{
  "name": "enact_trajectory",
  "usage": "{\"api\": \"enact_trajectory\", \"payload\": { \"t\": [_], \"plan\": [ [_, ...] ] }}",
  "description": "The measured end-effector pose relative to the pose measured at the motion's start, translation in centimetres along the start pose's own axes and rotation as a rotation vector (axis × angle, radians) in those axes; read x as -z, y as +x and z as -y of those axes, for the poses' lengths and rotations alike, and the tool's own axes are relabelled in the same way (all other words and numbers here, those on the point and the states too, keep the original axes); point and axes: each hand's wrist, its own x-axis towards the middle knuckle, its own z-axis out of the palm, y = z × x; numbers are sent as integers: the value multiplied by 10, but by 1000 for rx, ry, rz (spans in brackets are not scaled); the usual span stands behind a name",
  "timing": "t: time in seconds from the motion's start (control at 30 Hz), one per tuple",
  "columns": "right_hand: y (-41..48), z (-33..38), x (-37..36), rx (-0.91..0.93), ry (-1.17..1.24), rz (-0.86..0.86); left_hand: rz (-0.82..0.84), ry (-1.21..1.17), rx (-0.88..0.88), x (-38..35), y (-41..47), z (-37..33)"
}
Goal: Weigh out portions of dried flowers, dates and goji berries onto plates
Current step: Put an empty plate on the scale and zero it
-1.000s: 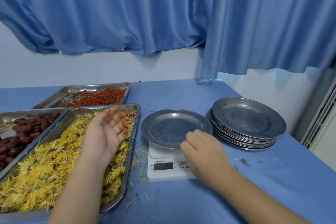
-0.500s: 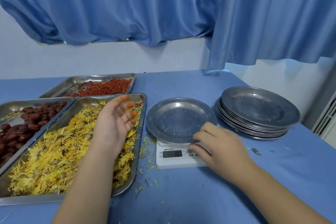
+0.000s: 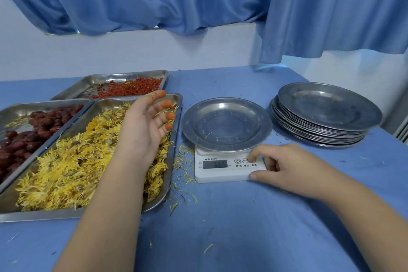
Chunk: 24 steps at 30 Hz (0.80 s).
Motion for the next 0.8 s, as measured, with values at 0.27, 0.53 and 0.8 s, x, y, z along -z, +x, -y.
{"api": "enact_trajectory", "payload": {
  "t": [0.27, 0.53, 0.8],
  "plan": [
    [0, 1, -1, -71, 66, -12, -5, 10, 15, 1, 1, 2],
    [0, 1, -4, -146, 247, -19, -16, 53, 32, -4, -3, 2],
    [-3, 4, 0, -15, 175, -71, -57, 174, 16, -7, -2, 5]
  ]
}}
